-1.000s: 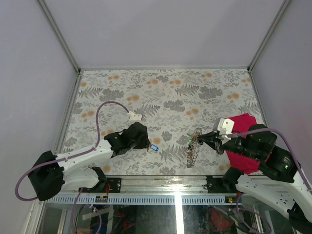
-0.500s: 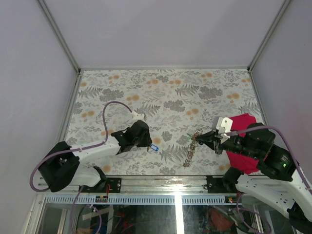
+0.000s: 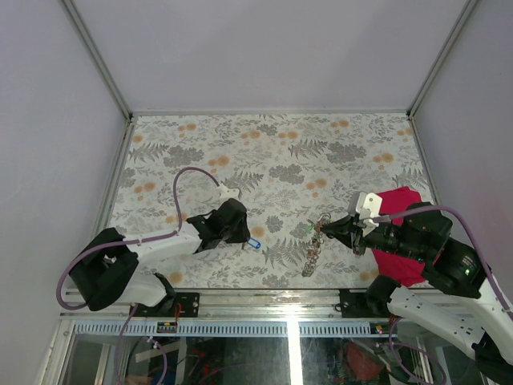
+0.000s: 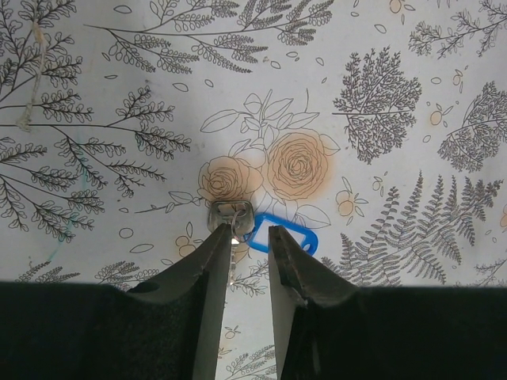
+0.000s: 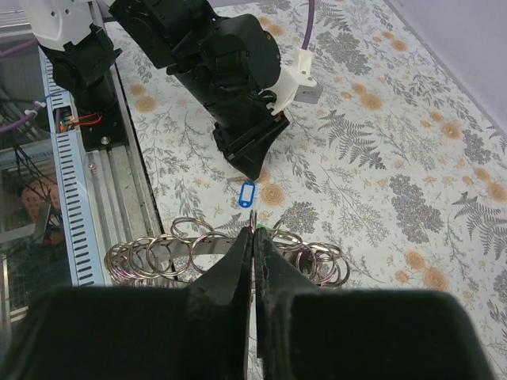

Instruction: Put the keys on the keyring

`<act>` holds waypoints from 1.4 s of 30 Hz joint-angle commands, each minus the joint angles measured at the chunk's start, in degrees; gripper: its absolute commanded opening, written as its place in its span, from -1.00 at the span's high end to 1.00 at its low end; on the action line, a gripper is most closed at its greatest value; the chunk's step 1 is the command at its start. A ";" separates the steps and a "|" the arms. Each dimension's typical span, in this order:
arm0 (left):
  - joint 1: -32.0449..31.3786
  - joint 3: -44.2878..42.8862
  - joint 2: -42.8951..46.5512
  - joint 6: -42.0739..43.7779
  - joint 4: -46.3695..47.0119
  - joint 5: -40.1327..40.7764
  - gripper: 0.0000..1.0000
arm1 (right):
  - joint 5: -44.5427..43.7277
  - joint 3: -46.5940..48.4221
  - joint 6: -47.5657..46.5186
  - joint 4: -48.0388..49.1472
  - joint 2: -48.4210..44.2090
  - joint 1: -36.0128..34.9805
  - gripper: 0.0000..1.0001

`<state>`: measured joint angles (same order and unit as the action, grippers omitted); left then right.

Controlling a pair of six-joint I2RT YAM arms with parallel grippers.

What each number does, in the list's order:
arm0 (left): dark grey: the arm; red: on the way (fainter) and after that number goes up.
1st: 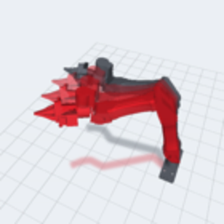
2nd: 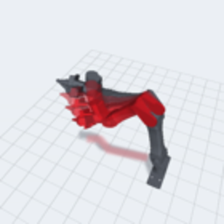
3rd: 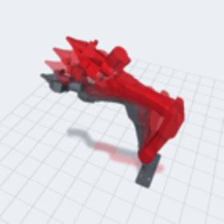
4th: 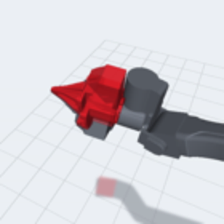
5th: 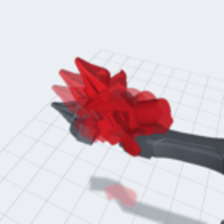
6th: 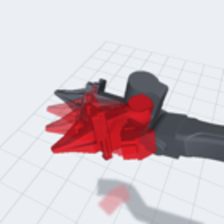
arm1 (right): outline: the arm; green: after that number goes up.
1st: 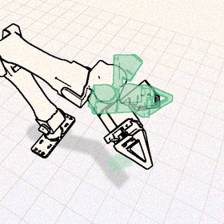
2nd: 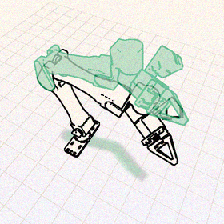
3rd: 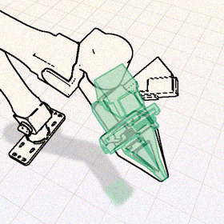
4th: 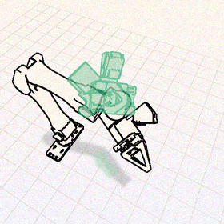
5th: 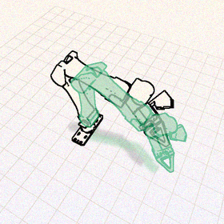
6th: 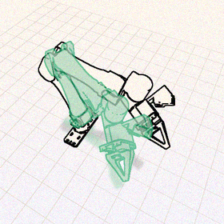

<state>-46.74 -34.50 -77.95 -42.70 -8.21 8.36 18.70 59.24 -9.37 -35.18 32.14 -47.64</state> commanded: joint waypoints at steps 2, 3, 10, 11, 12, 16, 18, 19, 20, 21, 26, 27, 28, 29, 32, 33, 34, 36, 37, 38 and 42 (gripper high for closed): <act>0.51 0.46 -1.02 0.52 3.44 0.72 0.49 | 1.34 0.53 1.13 7.01 -0.15 -0.15 0.99; 0.59 0.63 -1.23 0.47 3.59 0.65 0.49 | 1.34 0.53 1.18 6.97 -0.28 -0.14 0.99; 0.56 0.75 -2.14 0.66 4.31 0.07 0.52 | 1.16 0.43 1.45 6.88 -0.61 -0.18 0.98; 0.53 0.83 -2.25 0.61 4.61 -0.07 0.53 | 1.18 0.42 1.47 6.88 -0.60 -0.13 0.98; 0.56 0.95 -2.31 0.52 4.87 -0.22 0.54 | 1.17 0.40 1.43 6.92 -0.66 -0.16 0.99; 0.54 1.71 -2.95 -0.08 6.16 -0.83 0.56 | 1.08 0.22 1.43 6.81 -0.75 -0.17 0.98; 0.54 1.97 -3.21 -0.24 6.59 -1.12 0.58 | 0.99 0.18 1.45 6.79 -0.76 -0.18 0.99; 0.55 2.12 -3.43 -0.28 6.74 -1.07 0.59 | 0.99 0.22 1.42 6.79 -0.84 -0.16 0.99; 0.58 2.11 -3.59 -0.28 6.84 -1.13 0.61 | 0.99 0.22 1.45 6.73 -0.88 -0.17 0.99; 0.56 2.22 -3.68 -0.28 6.93 -1.11 0.62 | 0.99 0.14 1.46 6.71 -0.98 -0.18 0.99; 0.58 2.36 -3.72 -0.13 7.18 -1.16 0.81 | 1.00 0.08 1.54 6.63 -1.12 -0.18 0.99; 0.55 2.47 -3.65 -0.11 7.23 -1.21 0.85 | 0.99 0.07 1.62 6.64 -1.14 -0.18 0.99; 0.55 2.56 -3.47 0.02 7.24 -1.13 0.90 | 0.99 0.10 1.63 6.56 -1.17 -0.18 0.99; 0.59 2.55 -3.38 0.11 7.16 -1.15 0.94 | 0.91 0.14 1.61 6.53 -1.19 -0.13 0.98; 0.60 2.36 -2.60 0.44 6.95 -1.24 1.00 | 0.86 0.09 1.58 6.57 -1.14 -0.17 0.98; 0.58 2.29 -2.20 0.57 6.90 -1.23 1.00 | 0.82 0.08 1.56 6.53 -1.18 -0.17 0.98; 0.58 2.25 -1.41 0.78 7.05 -1.20 1.00 | 0.77 0.05 1.55 6.53 -1.13 -0.16 0.98; 0.60 2.25 -0.07 1.99 7.37 -1.20 1.00 | 0.65 -0.07 1.54 6.64 -1.16 -0.16 0.99; 0.59 2.19 0.67 2.65 7.48 -1.24 1.00 | 0.52 -0.10 1.54 6.67 -1.14 -0.17 0.99; 0.60 2.08 1.45 3.49 7.57 -1.27 1.00 | 0.36 -0.21 1.54 6.76 -1.24 -0.18 0.98; 0.55 1.15 4.01 7.36 6.37 -1.81 1.00 | -1.40 -0.65 1.30 7.64 -1.38 -0.15 0.99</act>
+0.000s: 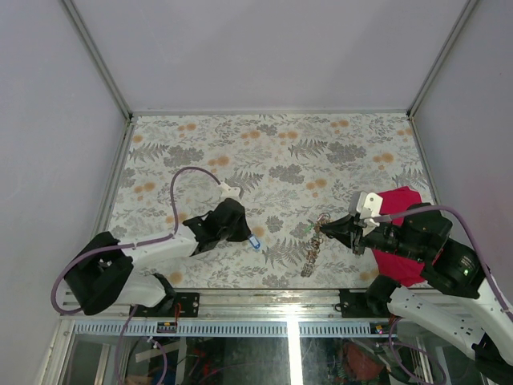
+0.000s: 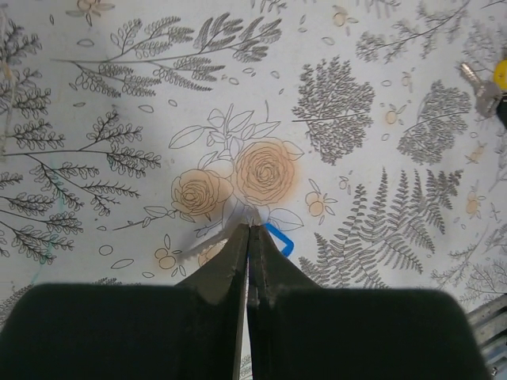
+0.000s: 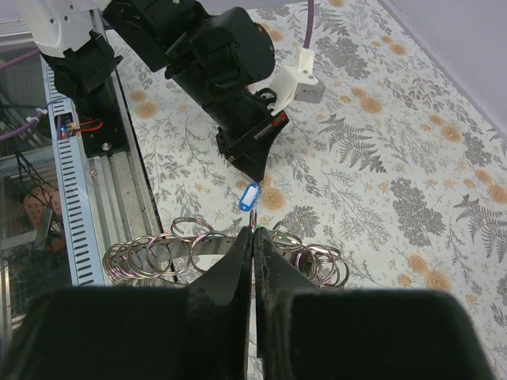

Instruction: Put the keys on the keyring

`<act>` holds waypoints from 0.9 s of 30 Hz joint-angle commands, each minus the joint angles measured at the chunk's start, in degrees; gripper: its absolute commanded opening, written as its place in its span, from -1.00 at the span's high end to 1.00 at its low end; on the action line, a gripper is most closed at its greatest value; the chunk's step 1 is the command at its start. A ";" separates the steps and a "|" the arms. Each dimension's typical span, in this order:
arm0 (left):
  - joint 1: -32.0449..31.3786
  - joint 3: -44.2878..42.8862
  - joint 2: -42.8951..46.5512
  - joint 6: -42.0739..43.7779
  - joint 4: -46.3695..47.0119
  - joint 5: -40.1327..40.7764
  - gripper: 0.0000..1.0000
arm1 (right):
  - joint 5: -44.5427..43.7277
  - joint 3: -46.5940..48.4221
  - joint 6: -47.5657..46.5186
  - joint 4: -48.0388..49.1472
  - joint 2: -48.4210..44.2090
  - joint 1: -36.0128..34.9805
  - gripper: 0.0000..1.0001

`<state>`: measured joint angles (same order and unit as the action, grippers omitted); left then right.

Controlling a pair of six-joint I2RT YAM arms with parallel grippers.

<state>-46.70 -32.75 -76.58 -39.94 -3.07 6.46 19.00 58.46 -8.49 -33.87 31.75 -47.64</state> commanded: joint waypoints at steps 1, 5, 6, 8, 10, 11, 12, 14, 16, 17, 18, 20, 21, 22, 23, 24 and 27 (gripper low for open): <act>0.49 -0.98 3.14 5.84 0.82 -0.21 1.00 | -2.41 -0.02 0.25 6.80 -1.14 -0.11 0.99; 0.53 -2.32 6.38 10.15 -0.05 -1.70 1.00 | -3.11 -0.68 -0.43 8.59 -1.42 -0.17 1.00; 0.54 -2.58 7.41 11.08 -0.09 -2.04 1.00 | -3.10 -0.89 -0.59 9.03 -1.40 -0.16 1.00; 0.50 -3.27 9.54 13.10 -0.09 -2.95 1.00 | -3.10 -1.35 -0.84 9.87 -1.37 -0.17 1.00; 0.47 -4.35 12.18 15.01 -0.52 -4.01 1.00 | -3.09 -2.00 -1.08 10.88 -1.26 -0.13 1.00; 0.52 -5.17 13.14 16.13 -1.01 -4.53 1.00 | -3.16 -2.24 -1.16 11.49 -1.13 -0.17 1.00; 0.54 -6.02 14.11 17.64 -1.58 -5.07 1.00 | -3.18 -2.56 -1.19 12.25 -1.01 -0.17 1.00; 0.49 -7.70 16.01 19.99 -2.39 -6.68 1.00 | -3.12 -2.93 -1.09 13.27 -0.57 -0.16 1.00; 0.55 -9.53 18.03 22.16 -3.44 -8.00 1.00 | -2.42 -2.99 -0.97 13.99 0.15 -0.15 1.00; 0.53 -10.14 19.10 23.55 -3.83 -8.82 1.00 | -1.77 -3.00 -0.93 14.34 0.51 -0.17 1.00; 0.52 -10.75 20.15 24.60 -4.13 -9.20 1.00 | -0.92 -2.91 -0.63 14.65 0.89 -0.18 1.00; 0.52 -12.25 22.46 27.04 -5.04 -10.22 1.00 | 0.52 -2.81 -0.35 15.52 1.74 -0.17 1.00; 0.53 -13.04 23.31 28.42 -5.70 -11.06 1.00 | 1.04 -2.78 -0.16 16.11 2.15 -0.18 1.00; 0.55 -14.09 24.14 29.90 -6.36 -11.94 1.00 | 1.50 -2.70 0.30 16.73 2.42 -0.16 1.00; 0.55 -15.17 24.78 31.24 -7.07 -12.99 1.00 | 1.93 -2.53 0.66 17.27 2.85 -0.17 0.99; 0.54 -16.37 25.37 32.63 -7.83 -14.14 1.00 | 2.41 -2.25 1.04 17.78 3.26 -0.13 0.99; 0.55 -19.58 26.74 36.07 -9.13 -17.36 1.00 | 5.13 -1.50 2.71 20.09 4.87 -0.13 1.00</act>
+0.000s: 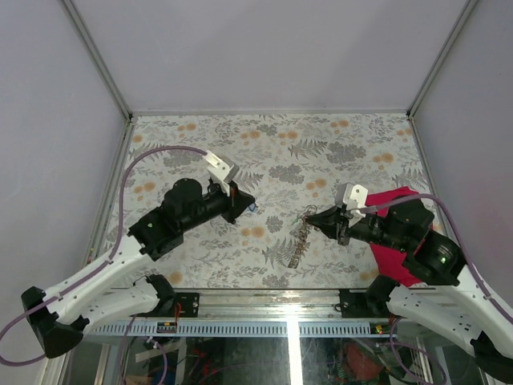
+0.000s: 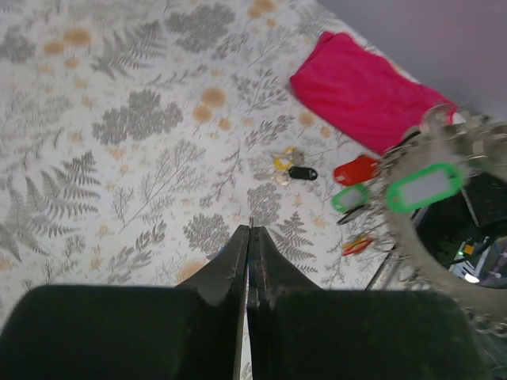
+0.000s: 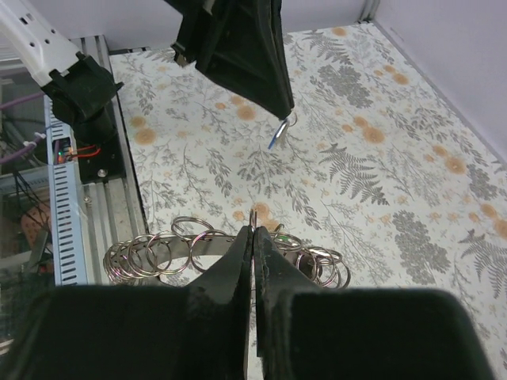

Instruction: Put the keys on the keyring

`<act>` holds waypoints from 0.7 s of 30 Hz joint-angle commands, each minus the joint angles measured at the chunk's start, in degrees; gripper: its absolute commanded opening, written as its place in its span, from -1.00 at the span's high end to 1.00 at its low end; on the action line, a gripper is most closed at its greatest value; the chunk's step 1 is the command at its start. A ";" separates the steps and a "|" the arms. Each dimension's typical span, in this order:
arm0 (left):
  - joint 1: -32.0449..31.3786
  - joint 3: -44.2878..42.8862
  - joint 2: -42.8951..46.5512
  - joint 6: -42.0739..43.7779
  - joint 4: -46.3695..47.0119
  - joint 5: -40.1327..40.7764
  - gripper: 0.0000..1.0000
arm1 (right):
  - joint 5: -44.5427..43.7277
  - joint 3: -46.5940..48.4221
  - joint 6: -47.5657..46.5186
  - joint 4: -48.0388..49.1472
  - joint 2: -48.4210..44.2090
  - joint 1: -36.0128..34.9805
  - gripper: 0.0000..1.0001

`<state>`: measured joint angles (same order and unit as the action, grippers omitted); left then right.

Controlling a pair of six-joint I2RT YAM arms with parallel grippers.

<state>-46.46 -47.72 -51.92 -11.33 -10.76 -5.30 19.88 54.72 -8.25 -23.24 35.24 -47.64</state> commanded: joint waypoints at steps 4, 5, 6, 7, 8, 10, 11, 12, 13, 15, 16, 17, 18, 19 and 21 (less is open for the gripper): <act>0.27 -7.43 4.31 11.11 -0.44 -9.41 1.00 | 10.00 2.85 6.34 14.78 3.27 -0.17 1.00; 0.31 -8.01 4.86 11.67 0.13 -10.19 1.00 | 11.06 2.97 6.88 15.85 3.76 -0.17 1.00; 0.30 -8.38 5.42 12.26 0.66 -10.96 1.00 | 12.06 3.04 7.44 16.90 4.24 -0.18 1.00; 0.30 -8.80 5.95 12.80 1.05 -11.83 1.00 | 12.86 3.09 8.02 18.04 4.67 -0.18 1.00; 0.31 -9.33 6.51 13.48 1.48 -12.64 1.00 | 13.53 3.13 8.61 19.17 5.15 -0.18 1.00; 0.24 -10.16 7.39 14.58 2.00 -14.94 1.00 | 14.77 3.13 10.03 21.79 5.89 -0.15 1.00; 0.30 -10.58 7.77 15.02 2.24 -15.98 1.00 | 15.42 3.19 10.82 22.99 6.27 -0.13 1.00; 0.28 -10.99 7.93 15.36 2.38 -17.25 1.00 | 16.53 3.29 11.57 24.17 6.83 -0.17 1.00; 0.32 -11.51 8.17 15.65 2.49 -18.59 1.00 | 17.54 3.42 12.39 25.30 7.42 -0.17 1.00; 0.31 -12.53 8.24 16.10 2.46 -21.42 1.00 | 19.70 3.48 14.37 27.71 8.56 -0.15 1.00; 0.31 -13.16 8.24 16.29 2.35 -22.75 1.00 | 20.51 3.34 15.57 29.24 9.04 -0.10 1.00; 0.31 -13.69 8.13 16.49 2.22 -24.02 1.00 | 21.24 2.99 16.93 31.11 9.38 -0.17 1.00; 0.28 -14.16 8.13 16.67 2.05 -25.34 1.00 | 21.70 2.64 18.35 32.96 9.53 -0.17 1.00; 0.22 -14.77 8.07 16.92 1.72 -26.52 1.00 | 22.21 2.40 19.47 34.55 9.73 -0.18 1.00; 0.31 -15.71 8.00 17.25 1.04 -28.82 1.00 | 23.40 2.28 21.39 36.98 10.23 -0.18 1.00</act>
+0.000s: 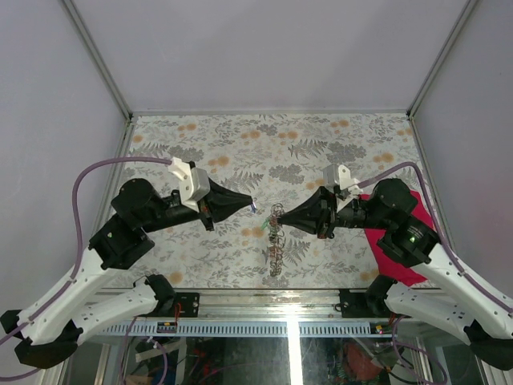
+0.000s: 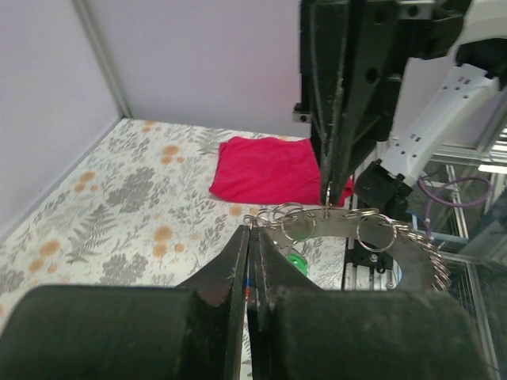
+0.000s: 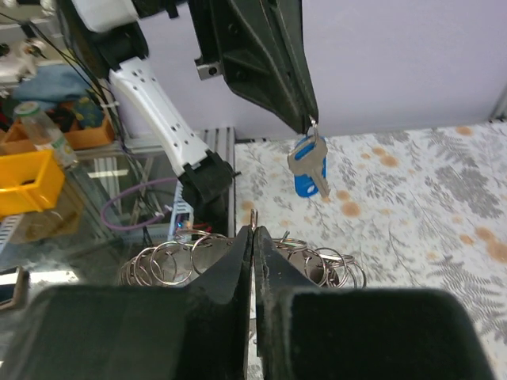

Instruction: Put the keys on the keyring

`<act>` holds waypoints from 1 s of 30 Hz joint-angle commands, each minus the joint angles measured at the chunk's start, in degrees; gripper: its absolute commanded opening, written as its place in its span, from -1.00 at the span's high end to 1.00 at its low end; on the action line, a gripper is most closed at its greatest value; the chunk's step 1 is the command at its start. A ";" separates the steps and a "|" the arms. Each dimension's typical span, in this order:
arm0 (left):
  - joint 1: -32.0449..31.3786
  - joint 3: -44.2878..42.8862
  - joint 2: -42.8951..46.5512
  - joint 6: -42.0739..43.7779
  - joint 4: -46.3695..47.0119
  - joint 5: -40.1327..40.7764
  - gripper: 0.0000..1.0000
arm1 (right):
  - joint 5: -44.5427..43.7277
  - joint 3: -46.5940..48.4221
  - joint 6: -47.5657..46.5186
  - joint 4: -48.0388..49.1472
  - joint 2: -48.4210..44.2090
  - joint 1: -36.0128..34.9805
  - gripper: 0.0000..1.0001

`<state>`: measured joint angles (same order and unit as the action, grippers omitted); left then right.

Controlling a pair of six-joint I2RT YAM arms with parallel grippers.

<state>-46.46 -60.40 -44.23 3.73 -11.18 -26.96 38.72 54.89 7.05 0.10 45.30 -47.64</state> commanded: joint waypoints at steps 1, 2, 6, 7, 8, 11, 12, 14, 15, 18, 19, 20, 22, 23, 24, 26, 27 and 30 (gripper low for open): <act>0.27 -3.45 0.30 2.33 1.18 -8.35 1.00 | 4.99 2.15 7.05 14.76 0.41 -0.18 1.00; 0.29 -3.88 0.19 2.46 0.95 -9.42 1.00 | 5.48 2.16 8.08 15.67 0.67 -0.18 1.00; 0.31 -4.69 0.11 2.60 0.98 -13.48 1.00 | 7.52 1.61 12.39 20.06 1.58 -0.18 1.00; 0.31 -4.79 -0.08 2.60 0.98 -13.92 1.00 | 7.78 1.49 13.64 20.83 1.82 -0.18 1.00; 0.26 -5.00 -0.24 2.66 0.98 -14.33 1.00 | 7.83 1.28 14.29 21.44 2.04 -0.18 1.00; 0.24 -5.39 -0.87 2.92 0.90 -15.56 1.00 | 7.02 0.97 15.86 22.87 2.37 -0.18 1.00; 0.27 -5.45 -1.00 3.02 0.82 -15.85 1.00 | 6.56 0.92 16.23 23.03 2.56 -0.15 1.00; 0.29 -5.55 -1.33 3.26 0.68 -15.89 1.00 | 6.81 0.88 17.23 24.24 3.05 -0.17 1.00; 0.26 -5.62 -1.50 3.27 0.63 -15.88 1.00 | 7.29 0.78 17.88 24.99 3.32 -0.17 1.00; 0.31 -5.79 -1.94 3.34 0.63 -15.92 1.00 | 7.93 0.87 18.98 25.91 3.95 -0.17 1.00; 0.31 -5.84 -1.98 3.33 0.63 -15.96 1.00 | 7.95 0.91 19.09 25.92 4.05 -0.13 1.00; 0.27 -5.86 -2.13 3.31 0.62 -15.97 1.00 | 7.91 1.03 19.14 25.84 4.21 -0.17 1.00; 0.31 -5.98 -2.25 3.37 0.63 -15.88 1.00 | 8.22 1.18 19.26 25.74 4.47 -0.18 1.00; 0.25 -6.05 -2.23 3.36 0.59 -15.81 1.00 | 8.45 1.30 19.33 25.74 4.73 -0.18 1.00; 0.28 -6.11 -2.28 3.31 0.62 -15.74 1.00 | 8.74 1.35 19.39 25.62 5.04 -0.18 1.00; 0.26 -6.20 -2.31 3.37 0.63 -15.64 1.00 | 9.07 1.57 19.40 25.13 5.42 -0.18 1.00; 0.26 -6.22 -2.28 3.34 0.63 -15.61 1.00 | 9.09 1.54 19.38 24.86 5.56 -0.18 1.00; 0.26 -6.32 -2.34 3.29 0.63 -15.45 1.00 | 8.50 1.58 18.92 23.92 5.60 -0.17 1.00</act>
<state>-46.46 -64.73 -46.78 6.33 -11.57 -41.65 46.72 54.76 25.36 19.97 51.05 -47.64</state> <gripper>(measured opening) 0.009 0.010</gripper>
